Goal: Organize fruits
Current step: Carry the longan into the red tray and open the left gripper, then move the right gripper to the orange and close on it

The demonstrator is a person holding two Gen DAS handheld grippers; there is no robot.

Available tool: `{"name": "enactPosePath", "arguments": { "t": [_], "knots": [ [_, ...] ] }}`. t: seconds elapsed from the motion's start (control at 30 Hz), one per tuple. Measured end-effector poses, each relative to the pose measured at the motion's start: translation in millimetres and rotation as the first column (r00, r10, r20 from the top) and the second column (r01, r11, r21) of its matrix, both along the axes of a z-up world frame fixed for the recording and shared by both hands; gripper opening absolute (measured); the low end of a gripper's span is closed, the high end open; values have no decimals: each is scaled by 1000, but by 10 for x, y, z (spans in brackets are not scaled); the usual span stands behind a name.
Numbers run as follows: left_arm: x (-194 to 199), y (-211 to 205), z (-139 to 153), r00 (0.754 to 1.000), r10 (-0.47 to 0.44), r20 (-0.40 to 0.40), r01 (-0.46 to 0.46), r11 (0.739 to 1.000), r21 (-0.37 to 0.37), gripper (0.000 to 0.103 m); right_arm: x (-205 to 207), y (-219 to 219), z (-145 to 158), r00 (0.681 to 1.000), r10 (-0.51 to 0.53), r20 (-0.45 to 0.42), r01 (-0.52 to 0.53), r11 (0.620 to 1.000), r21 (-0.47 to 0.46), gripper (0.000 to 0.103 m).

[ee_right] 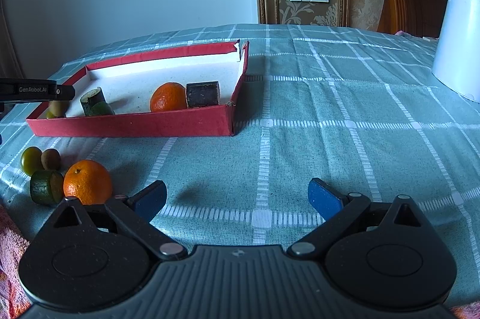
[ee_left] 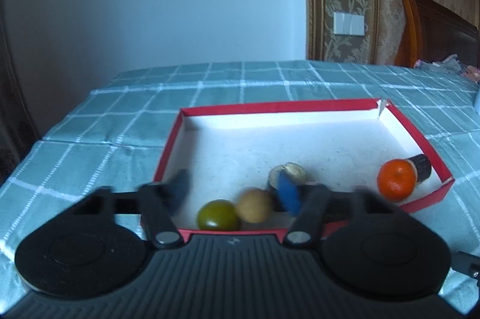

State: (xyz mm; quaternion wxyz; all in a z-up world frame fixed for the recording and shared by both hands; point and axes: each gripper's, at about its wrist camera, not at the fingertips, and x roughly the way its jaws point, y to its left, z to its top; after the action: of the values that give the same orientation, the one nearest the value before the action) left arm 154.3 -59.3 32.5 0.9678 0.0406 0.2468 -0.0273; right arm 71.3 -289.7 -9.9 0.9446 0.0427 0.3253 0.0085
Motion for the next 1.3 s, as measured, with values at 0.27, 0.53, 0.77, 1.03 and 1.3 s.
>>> {"name": "enactPosePath", "arguments": {
  "t": [0.27, 0.53, 0.77, 1.03, 1.3],
  "knots": [
    [-463, 427, -105, 998, 64, 9, -64, 997, -47, 96, -4, 1, 5, 1000, 0, 0, 0, 1000, 0, 101],
    [-698, 888, -268, 976, 216, 11, -215, 974, -73, 103, 1, 17, 7, 1000, -1, 5, 1, 1000, -9, 101],
    [-604, 1070, -324, 947, 316, -53, -320, 940, -118, 103, -238, 78, 121, 984, 66, 167, -67, 998, -1, 101],
    [-588, 1149, -344, 944, 320, -74, -328, 930, -166, 103, -344, 568, 240, 955, 244, 170, -232, 969, -85, 82],
    [-503, 1216, -391, 933, 330, -144, -353, 918, -180, 103, -299, 812, 264, 939, 313, 141, -301, 948, -101, 74]
  ]
}}
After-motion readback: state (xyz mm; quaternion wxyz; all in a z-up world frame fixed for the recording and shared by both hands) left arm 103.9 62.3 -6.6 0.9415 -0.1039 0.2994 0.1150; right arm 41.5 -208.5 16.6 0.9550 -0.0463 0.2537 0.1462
